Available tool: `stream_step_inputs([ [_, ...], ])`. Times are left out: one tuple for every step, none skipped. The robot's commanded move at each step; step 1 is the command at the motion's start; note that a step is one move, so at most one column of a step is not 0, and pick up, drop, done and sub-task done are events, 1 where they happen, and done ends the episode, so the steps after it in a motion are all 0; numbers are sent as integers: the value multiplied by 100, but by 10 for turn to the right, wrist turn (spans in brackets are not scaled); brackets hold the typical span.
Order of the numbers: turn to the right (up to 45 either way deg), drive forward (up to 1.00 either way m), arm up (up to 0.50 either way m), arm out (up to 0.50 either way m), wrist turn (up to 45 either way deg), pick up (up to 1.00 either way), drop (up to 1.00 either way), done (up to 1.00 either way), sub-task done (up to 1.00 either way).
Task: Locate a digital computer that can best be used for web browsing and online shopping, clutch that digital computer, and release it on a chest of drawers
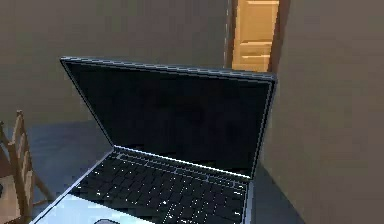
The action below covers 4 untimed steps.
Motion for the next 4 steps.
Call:
stream_step_inputs([
  [0, 100, 0, 0, 0, 0, 0, 0, 0],
  [-30, 0, 0, 0, 0, 0, 0, 0, 0],
  [0, 85, 0, 0, 0, 0, 0, 0, 0],
  [450, 0, 0, 0, 0, 0, 0, 0, 0],
])
